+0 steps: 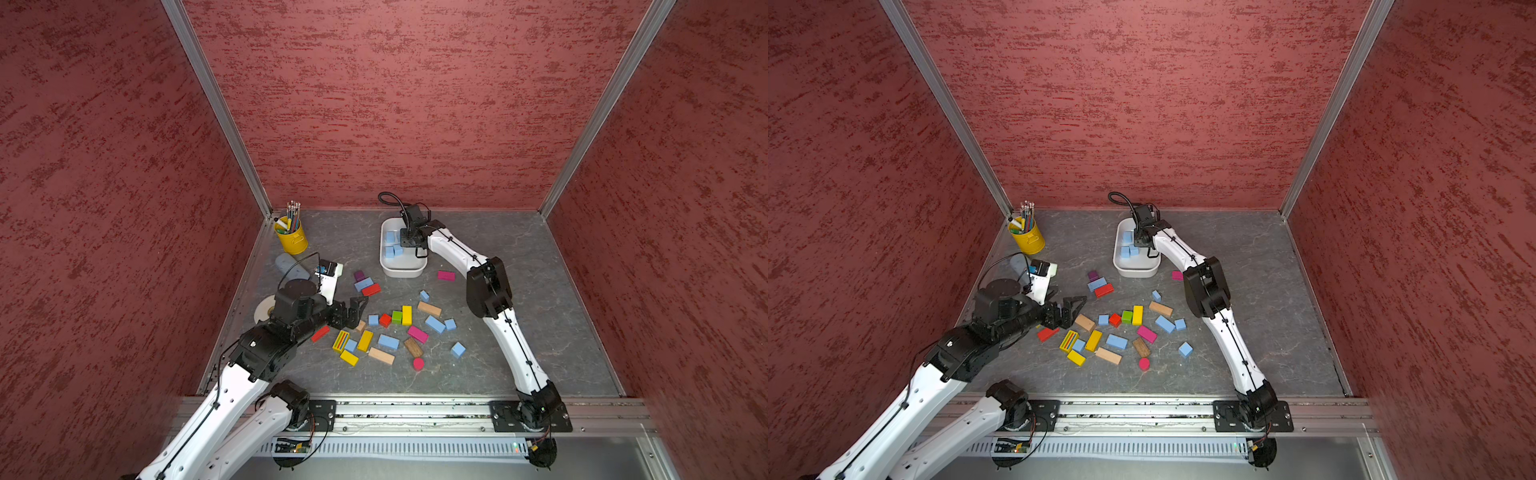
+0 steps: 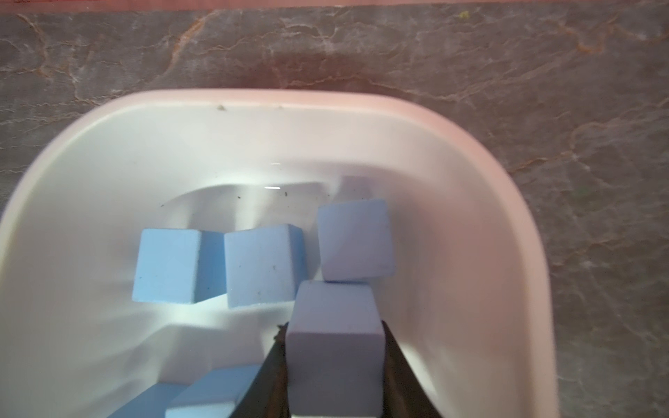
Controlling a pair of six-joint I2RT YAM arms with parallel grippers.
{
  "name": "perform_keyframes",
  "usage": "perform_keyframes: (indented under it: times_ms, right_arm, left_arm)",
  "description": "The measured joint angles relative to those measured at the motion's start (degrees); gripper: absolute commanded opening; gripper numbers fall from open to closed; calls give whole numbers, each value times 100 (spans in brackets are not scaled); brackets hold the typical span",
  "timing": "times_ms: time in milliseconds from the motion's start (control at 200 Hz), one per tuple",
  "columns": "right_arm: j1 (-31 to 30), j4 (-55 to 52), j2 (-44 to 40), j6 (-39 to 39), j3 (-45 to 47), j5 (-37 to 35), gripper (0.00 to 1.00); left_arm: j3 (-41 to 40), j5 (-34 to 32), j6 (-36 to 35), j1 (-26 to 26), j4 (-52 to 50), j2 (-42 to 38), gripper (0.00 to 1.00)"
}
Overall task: Pick out the blue building blocks
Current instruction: Place the building block in the storage box.
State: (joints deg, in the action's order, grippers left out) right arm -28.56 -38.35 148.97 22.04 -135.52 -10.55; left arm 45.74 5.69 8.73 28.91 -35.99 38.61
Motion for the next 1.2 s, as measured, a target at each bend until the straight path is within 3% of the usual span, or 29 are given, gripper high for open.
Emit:
perform_keyframes:
  times_ms: [591, 992, 1197]
  right_arm:
    - [-105, -55, -2, 48, 162, 127, 21]
    - [-142, -37, -68, 70, 334, 151, 42]
    - [-155, -48, -192, 90, 350, 151, 47]
  left_arm:
    - [0, 0, 2, 0, 2, -114, 100]
    - [0, 2, 2, 0, 2, -122, 100]
    - [0, 2, 4, 0, 2, -125, 99]
